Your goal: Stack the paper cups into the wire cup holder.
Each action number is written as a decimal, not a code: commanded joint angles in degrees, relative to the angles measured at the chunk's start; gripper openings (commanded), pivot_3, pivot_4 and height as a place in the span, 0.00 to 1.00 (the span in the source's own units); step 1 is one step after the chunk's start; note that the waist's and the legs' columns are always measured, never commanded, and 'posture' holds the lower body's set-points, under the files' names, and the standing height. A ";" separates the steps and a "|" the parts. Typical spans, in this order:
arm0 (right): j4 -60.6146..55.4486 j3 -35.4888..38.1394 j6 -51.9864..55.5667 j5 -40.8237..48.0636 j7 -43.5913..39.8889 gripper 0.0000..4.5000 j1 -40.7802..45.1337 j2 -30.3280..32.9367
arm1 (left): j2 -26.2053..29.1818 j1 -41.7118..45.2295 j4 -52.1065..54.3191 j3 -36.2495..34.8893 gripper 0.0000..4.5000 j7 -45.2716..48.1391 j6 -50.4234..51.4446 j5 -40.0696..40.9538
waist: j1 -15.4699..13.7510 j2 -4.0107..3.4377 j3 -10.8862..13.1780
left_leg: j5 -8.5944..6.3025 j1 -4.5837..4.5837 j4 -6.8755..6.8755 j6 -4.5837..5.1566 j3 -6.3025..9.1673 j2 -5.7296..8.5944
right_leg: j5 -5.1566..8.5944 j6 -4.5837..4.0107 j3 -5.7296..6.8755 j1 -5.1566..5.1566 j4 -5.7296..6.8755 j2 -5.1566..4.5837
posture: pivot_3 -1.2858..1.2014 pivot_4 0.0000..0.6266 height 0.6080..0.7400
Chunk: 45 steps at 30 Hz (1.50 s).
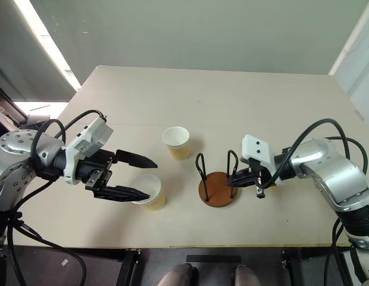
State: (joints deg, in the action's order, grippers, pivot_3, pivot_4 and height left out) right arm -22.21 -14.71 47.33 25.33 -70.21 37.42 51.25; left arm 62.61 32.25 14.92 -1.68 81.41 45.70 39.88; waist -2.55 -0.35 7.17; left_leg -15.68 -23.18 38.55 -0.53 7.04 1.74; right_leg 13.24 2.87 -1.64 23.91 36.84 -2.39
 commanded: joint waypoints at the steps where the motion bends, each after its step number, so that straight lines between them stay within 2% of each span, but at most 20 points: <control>1: -2.09 -1.50 -2.97 -1.82 -0.07 0.00 -0.42 0.18 | 1.25 1.11 0.17 -0.38 1.00 0.64 -1.42 -0.97 | 0.01 0.00 0.00 | 0.00 0.00 0.00 0.00 0.00 0.00 | 0.00 -0.01 0.01 0.00 0.00 0.00 | 0.52 0.24 1.00; 6: 0.35 -5.26 -8.32 -6.98 -1.47 0.00 -1.40 1.89 | 0.82 0.90 0.99 -0.70 1.00 -0.29 -1.09 -0.94 | 0.02 0.00 0.00 | 0.00 0.00 0.00 0.00 0.00 0.00 | 0.00 -0.01 0.00 -0.01 0.01 0.00 | 0.52 0.24 1.00; 11: 2.71 -5.78 -10.87 -8.96 -3.07 0.32 -1.53 2.48 | 0.62 0.84 0.94 -0.74 1.00 -0.96 -1.07 -0.98 | 0.05 0.04 -0.02 | 0.00 0.01 0.00 0.00 0.01 0.00 | 0.00 -0.01 0.01 -0.04 0.04 -0.01 | 0.52 0.24 1.00; 17: 2.46 -3.91 -11.13 -8.79 -3.73 0.80 -2.76 3.34 | -0.35 1.70 -0.42 0.14 1.00 -1.04 -1.76 -1.62 | 0.07 0.04 -0.02 | 0.00 0.01 -0.02 0.00 0.00 -0.01 | 0.00 -0.01 0.01 -0.04 0.07 0.00 | 0.52 0.24 1.00; 24: -3.82 4.07 -8.52 -4.64 -5.97 0.80 -6.72 11.50 | -1.54 1.55 -1.25 0.66 1.00 -1.19 -2.80 -2.00 | -0.05 0.04 -0.02 | 0.00 -0.02 -0.03 0.00 0.00 0.00 | 0.00 0.00 0.01 -0.05 0.05 -0.01 | 0.52 0.24 1.00; 27: -4.78 9.04 -6.82 -2.36 -6.39 0.80 -5.61 15.00 | -2.30 2.60 -2.16 0.78 1.00 -1.46 -3.26 -2.04 | -0.03 0.04 -0.02 | 0.00 0.00 -0.06 0.00 -0.01 -0.01 | 0.00 -0.01 0.00 -0.05 0.05 -0.01 | 0.52 0.24 1.00; 30: -2.92 11.61 -8.24 -3.80 -6.62 0.80 -4.58 18.73 | -2.99 4.03 -3.24 1.02 1.00 -1.43 -3.84 -2.30 | -0.02 0.04 -0.02 | 0.00 0.02 -0.06 -0.01 -0.01 -0.01 | 0.00 -0.01 0.00 -0.06 0.05 -0.01 | 0.52 0.24 1.00; 36: 0.36 8.77 -13.17 -8.93 -6.30 0.80 -5.96 20.77 | -3.43 4.54 -4.30 1.43 1.00 -1.52 -4.83 -3.30 | 0.01 0.04 -0.02 | 0.00 0.03 -0.08 -0.01 -0.02 -0.01 | 0.00 -0.01 -0.01 -0.06 0.06 -0.01 | 0.52 0.24 1.00; 45: 6.04 0.12 -19.08 -18.87 -5.92 0.80 -4.16 17.56 | -2.56 3.73 -4.56 0.42 1.00 -1.65 -5.17 -4.07 | 0.01 0.05 -0.03 | 0.00 0.03 -0.07 0.01 -0.01 -0.01 | 0.00 0.00 0.00 -0.05 0.06 -0.01 | 0.52 0.24 1.00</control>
State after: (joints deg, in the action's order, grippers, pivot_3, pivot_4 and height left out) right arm -17.69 -13.14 30.45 9.81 -76.46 31.89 69.17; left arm 59.16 35.73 9.98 0.71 79.78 41.17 35.82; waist -2.55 -0.30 7.15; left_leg -15.68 -23.15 38.49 -0.52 7.03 1.73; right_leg 13.25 2.87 -1.64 23.85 36.90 -2.39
